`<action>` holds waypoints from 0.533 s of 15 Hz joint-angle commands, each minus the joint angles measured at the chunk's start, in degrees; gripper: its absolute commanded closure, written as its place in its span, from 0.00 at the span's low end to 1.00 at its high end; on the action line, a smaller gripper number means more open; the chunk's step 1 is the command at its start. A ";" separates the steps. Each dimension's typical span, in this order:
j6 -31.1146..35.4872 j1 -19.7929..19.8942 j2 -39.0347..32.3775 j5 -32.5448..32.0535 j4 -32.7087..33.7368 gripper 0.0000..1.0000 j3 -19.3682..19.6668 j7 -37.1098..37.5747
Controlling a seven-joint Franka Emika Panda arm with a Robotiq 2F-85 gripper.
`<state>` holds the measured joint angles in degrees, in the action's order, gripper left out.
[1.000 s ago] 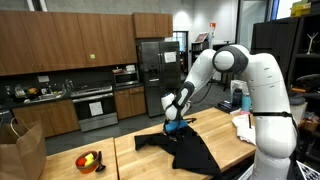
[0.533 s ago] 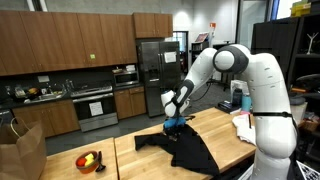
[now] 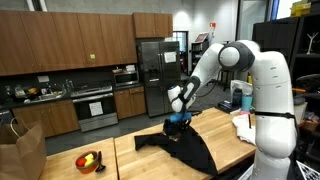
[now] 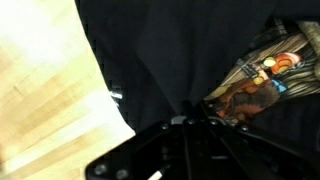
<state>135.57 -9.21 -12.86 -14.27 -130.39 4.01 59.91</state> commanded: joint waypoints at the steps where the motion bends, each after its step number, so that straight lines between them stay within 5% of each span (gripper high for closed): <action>1: 1.65 1.72 4.60 -1.69 -6.40 0.99 1.27 5.23; 4: 1.57 3.42 6.08 -4.06 -10.58 0.99 3.17 12.05; 8: -2.50 5.75 8.41 -15.96 -15.37 0.99 6.69 25.31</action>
<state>135.68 -5.14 -8.60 -22.71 -141.18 8.62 76.94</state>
